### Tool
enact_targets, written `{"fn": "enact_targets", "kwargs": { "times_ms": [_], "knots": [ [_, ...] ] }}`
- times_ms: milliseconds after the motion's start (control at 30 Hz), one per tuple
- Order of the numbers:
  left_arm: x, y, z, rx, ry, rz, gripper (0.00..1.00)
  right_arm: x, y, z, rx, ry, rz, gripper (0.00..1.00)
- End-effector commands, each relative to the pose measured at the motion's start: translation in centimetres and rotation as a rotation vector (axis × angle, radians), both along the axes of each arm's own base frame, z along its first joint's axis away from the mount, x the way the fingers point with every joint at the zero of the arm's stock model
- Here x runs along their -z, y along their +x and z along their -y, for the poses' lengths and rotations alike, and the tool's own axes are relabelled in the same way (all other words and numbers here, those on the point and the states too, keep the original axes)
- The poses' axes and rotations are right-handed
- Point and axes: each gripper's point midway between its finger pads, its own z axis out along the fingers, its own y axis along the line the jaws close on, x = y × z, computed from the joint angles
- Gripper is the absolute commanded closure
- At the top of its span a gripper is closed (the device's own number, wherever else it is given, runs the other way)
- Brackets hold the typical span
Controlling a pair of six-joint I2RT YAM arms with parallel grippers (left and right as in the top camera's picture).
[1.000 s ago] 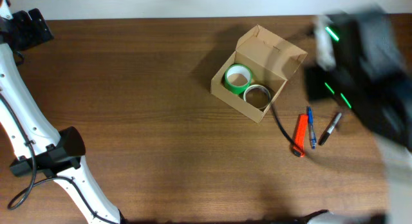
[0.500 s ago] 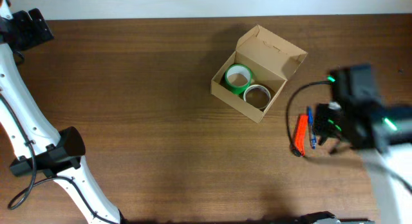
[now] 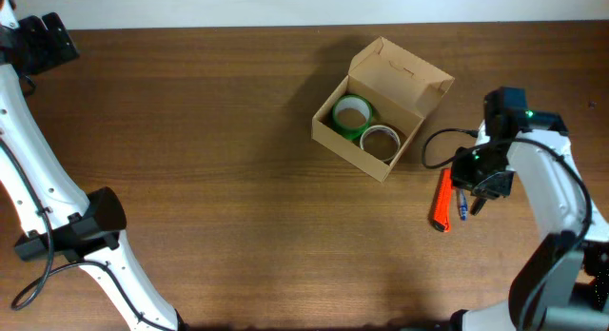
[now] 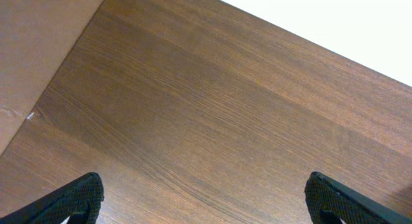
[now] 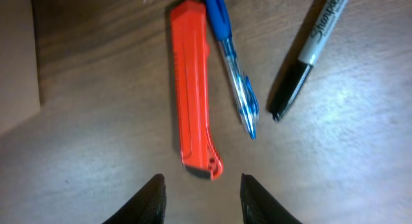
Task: Pack container
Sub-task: 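Move the right gripper right over the orange box cutter, then lower the right gripper and grasp the orange box cutter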
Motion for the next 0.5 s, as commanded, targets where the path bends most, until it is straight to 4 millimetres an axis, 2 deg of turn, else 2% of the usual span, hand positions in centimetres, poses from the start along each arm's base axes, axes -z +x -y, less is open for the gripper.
{"fn": "enact_targets", "kwargs": {
  "times_ms": [0,100,267,467],
  "knots": [
    [-1.2,-0.7,0.2,0.007,0.01,0.024,0.0,1.4,0.4,-0.2,0.006,0.11,-0.006,0.6],
    [-1.2,-0.7,0.2,0.007,0.01,0.024,0.0,2.5,0.4,-0.5,-0.017,0.146,-0.027,0.59],
    [-1.2,-0.7,0.2,0.006,0.01,0.024,0.0,3.0,0.7,-1.1,-0.067,0.152,-0.031,0.57],
    [-1.3,-0.7,0.2,0.007,0.01,0.024,0.0,3.4,0.9,0.1,-0.092,0.08,-0.028,0.57]
  ]
}}
